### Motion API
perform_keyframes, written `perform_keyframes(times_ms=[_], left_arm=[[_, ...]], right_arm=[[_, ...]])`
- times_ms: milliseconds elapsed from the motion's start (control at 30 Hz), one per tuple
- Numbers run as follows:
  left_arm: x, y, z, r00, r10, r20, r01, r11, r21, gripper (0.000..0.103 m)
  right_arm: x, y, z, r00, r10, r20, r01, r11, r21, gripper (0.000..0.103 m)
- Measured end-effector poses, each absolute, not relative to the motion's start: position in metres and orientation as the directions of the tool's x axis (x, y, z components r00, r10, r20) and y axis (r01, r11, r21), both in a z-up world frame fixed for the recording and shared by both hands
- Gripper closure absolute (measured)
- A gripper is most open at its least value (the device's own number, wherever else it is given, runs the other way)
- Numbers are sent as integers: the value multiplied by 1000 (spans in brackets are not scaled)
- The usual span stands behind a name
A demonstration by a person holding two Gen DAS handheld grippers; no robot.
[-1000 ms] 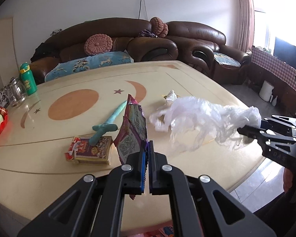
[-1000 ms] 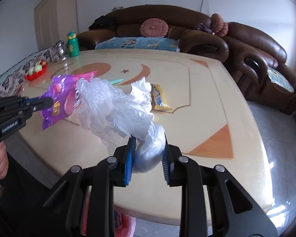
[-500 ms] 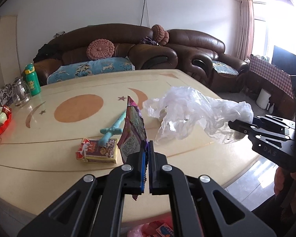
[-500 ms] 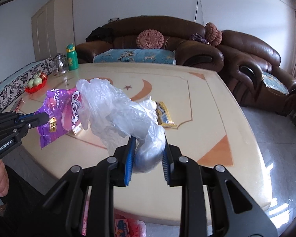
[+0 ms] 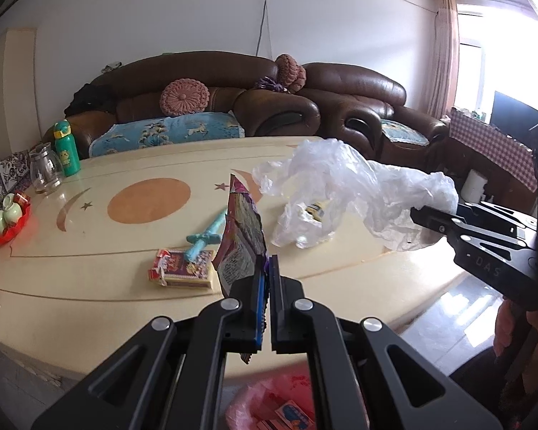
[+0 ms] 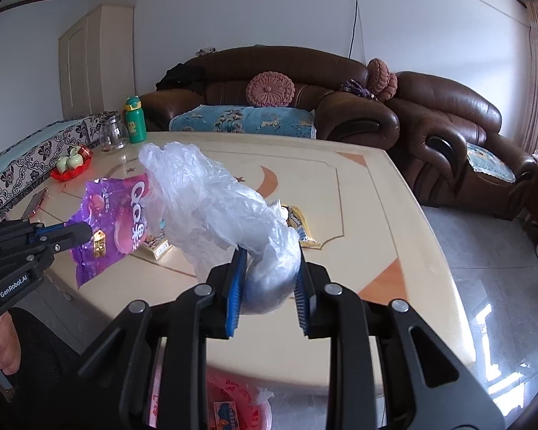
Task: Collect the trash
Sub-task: 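Lift the plastic bag and purple wrapper and carry them toward the trash bin, then lower the clear bag with the right gripper while the left lowers the purple wrapper into the bin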
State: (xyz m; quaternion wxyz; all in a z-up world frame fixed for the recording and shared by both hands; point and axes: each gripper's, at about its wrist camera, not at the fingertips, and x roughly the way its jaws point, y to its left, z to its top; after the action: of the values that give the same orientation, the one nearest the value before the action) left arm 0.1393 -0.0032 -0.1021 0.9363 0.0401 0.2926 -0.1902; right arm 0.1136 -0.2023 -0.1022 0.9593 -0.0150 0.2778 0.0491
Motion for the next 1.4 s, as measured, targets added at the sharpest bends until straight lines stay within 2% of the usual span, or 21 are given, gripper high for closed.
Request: perform_keyframes(times_ms=[233, 533, 1133, 1400], left_arm=[[104, -2, -93, 755, -352, -553, 405, 914, -30, 100], [66, -2, -105, 715, -374, -590, 434, 900, -45, 100], [28, -7, -174, 554, -391, -735, 489, 867, -92, 100], [26, -5, -200, 513, -374, -773, 483, 870, -100, 100]], right_arm=[[83, -203, -91, 845, 71, -530, -84, 996, -1, 78], [39, -202, -92, 833, 23, -553, -52, 998, -36, 77], [-9, -183, -147, 725, 4, -689, -45, 998, -42, 77], [-14, -185, -172, 675, -19, -738, -29, 998, -52, 77]])
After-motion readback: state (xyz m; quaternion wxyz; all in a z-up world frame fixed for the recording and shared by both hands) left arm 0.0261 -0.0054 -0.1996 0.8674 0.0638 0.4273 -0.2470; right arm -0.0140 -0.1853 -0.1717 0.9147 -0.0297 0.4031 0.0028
